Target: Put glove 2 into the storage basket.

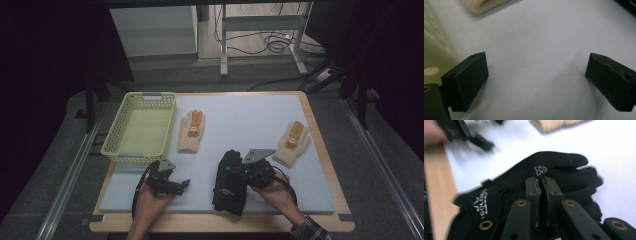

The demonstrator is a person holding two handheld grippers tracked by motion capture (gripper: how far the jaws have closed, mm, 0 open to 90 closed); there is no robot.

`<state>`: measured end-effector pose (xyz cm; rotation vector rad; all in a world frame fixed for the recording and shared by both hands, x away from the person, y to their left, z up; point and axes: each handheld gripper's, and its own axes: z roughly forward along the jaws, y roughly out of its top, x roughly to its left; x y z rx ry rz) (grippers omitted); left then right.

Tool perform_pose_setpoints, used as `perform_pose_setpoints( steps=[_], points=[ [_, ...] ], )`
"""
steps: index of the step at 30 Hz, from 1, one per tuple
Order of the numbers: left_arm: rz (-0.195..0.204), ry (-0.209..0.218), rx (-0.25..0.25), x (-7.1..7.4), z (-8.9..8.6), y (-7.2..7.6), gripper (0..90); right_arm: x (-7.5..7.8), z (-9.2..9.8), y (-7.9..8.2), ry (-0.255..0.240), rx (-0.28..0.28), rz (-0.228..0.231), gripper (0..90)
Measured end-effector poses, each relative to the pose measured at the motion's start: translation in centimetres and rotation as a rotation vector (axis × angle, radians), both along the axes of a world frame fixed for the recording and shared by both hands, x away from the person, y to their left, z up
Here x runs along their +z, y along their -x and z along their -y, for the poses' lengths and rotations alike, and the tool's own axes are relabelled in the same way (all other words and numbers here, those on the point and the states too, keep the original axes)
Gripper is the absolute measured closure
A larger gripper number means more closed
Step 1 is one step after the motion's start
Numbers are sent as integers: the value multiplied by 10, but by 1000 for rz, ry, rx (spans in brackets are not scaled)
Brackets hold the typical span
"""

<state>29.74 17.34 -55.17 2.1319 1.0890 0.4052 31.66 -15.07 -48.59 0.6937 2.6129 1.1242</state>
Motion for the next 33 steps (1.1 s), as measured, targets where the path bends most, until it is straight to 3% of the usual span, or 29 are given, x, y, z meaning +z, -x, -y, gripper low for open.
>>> perform_pose_setpoints(
  steps=[1,4,5,9,11,16,23,26,27,28,29,30,33],
  points=[
    [0,0,0,0,0,0,47,-11,0,2,4,-20,0,809],
    [1,0,0,0,0,0,47,-17,0,4,3,-27,-14,781],
    [1,0,1,0,0,0,47,-24,-1,5,17,-29,-23,722],
    [0,0,0,0,0,0,47,-21,1,6,-13,-35,-35,619],
    [1,0,0,0,0,0,47,-13,6,6,-34,-47,-13,542],
    [1,0,0,0,0,0,47,-2,24,3,-58,-98,5,502],
    [1,0,1,0,0,0,47,-10,48,6,-77,-149,-1,479],
    [1,0,1,0,0,0,47,-16,56,12,-77,-149,-16,492],
    [1,-1,0,0,0,0,47,-19,59,16,-67,-146,-21,577],
    [1,0,1,0,0,0,47,-19,59,16,-67,-146,-21,577],
    [1,0,1,0,0,0,47,-23,61,20,-55,-131,-37,665],
    [1,0,1,0,0,0,47,-23,61,20,-55,-131,-37,665],
    [2,0,1,0,0,0,47,-28,63,28,-47,-106,-72,803]
  ],
)
